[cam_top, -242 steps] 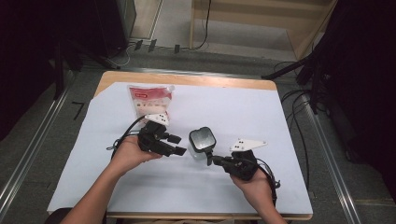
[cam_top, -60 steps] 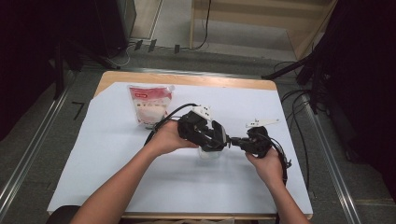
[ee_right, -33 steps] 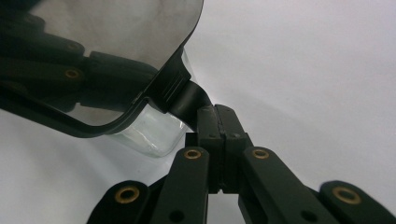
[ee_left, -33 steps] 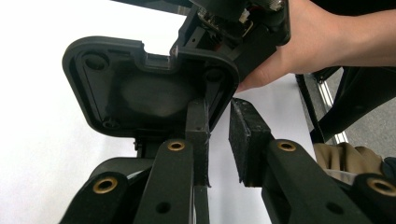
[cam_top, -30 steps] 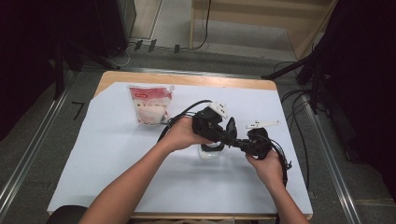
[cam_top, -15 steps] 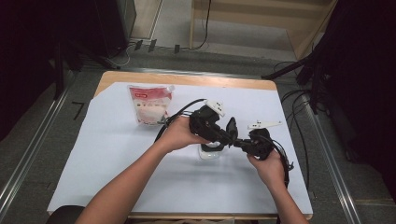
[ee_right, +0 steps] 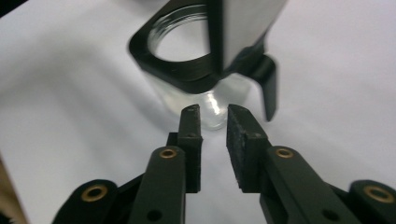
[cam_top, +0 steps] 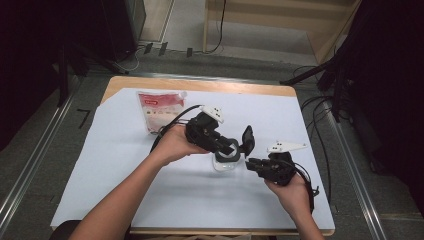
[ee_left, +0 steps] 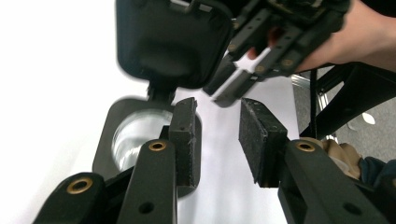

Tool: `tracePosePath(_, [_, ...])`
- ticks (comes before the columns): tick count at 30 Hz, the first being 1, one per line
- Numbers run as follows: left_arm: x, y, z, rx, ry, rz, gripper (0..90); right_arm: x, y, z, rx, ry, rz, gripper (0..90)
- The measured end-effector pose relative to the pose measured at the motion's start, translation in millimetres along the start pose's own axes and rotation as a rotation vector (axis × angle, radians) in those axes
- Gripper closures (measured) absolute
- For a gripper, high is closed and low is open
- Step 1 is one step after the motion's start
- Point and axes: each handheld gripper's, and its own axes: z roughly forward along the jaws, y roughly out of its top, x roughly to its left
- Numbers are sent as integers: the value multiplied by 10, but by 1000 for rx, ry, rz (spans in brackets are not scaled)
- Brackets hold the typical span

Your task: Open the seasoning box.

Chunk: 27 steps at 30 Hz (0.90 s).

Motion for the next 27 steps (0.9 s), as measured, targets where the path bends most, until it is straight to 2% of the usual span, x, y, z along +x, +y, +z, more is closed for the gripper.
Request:
tracePosePath(6, [23, -132, -143, -15, 47, -18, 665, 178, -25, 25, 4, 37, -30, 699])
tracePosePath(8, [49, -189, -196, -29, 52, -48, 632, 226, -22, 50, 11, 50, -44, 697])
tracePosePath(10, [76, -256, -229, -63, 27, -89, 607, 268, -10, 87, 15, 59, -47, 697])
tracePosePath(11, [88, -280, -243, -66, 34, -99, 596, 281, -4, 103, 17, 64, -50, 697])
tracePosePath(14, [85, -400, -285, -78, 81, -84, 587, 321, 5, 142, 16, 75, -51, 696])
tracePosePath(16, [96, -445, -305, -79, 73, -95, 561, 349, 7, 165, 19, 86, -60, 695])
tracePosePath(18, [102, -476, -323, -57, 90, -101, 541, 373, 11, 184, 20, 91, -67, 683])
tracePosePath(21, [106, -528, -364, -57, 81, -102, 507, 419, 22, 217, 20, 99, -83, 632])
tracePosePath(22, [105, -547, -388, -54, 70, -113, 497, 423, 25, 228, 17, 104, -96, 611])
tracePosePath(24, [109, -581, -421, -61, 69, -119, 477, 450, 30, 251, 25, 119, -118, 578])
tracePosePath(27, [119, -633, -480, -71, 72, -122, 471, 478, 35, 280, 30, 137, -124, 527])
